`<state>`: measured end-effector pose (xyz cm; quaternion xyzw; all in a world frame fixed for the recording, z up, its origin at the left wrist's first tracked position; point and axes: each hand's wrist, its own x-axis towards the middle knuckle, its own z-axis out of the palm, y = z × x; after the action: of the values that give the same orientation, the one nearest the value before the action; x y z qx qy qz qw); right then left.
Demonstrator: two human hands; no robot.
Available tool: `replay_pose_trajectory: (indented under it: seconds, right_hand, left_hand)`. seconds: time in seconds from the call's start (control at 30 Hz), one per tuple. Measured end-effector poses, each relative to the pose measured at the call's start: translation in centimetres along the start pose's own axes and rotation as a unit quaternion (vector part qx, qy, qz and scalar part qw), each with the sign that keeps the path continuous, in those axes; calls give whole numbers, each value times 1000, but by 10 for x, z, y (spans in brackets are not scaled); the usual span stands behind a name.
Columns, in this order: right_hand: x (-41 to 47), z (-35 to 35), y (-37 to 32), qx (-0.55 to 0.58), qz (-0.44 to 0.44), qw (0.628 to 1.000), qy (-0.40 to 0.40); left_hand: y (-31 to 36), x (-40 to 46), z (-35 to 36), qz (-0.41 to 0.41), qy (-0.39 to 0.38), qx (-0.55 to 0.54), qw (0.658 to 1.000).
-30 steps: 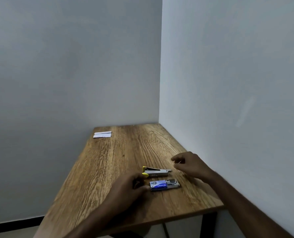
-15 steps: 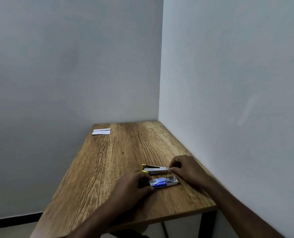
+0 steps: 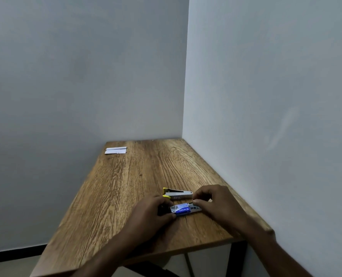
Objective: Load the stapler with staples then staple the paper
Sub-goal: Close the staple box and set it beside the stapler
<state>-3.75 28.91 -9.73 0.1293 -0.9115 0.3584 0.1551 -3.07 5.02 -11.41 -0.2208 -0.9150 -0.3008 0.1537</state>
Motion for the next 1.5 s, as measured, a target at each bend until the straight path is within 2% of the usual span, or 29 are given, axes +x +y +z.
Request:
replay_pose_trajectory:
  seconds: [0.3, 0.5, 0.57, 0.73, 1.0, 1.5]
  right_hand:
    - [-5, 2, 0, -29, 4, 1000, 5]
    - [-4, -6, 6, 61, 29, 995, 73]
    - [-5, -9, 10, 67, 40, 995, 57]
    - [-11, -14, 20, 62, 43, 996, -55]
    - [-8, -12, 21, 48, -6, 996, -74]
    - [-3, -2, 16, 71, -32, 994, -79]
  left_hand:
    - [-2, -1, 0, 5, 2, 2, 1000]
    - [-2, -1, 1, 7, 3, -3, 1000]
    - [-3, -1, 1, 8, 4, 0, 1000]
    - [-4, -1, 3, 4, 3, 2, 1000]
    - [-5, 0, 3, 3, -1, 1, 1000]
    - [-4, 0, 3, 7, 4, 4, 1000]
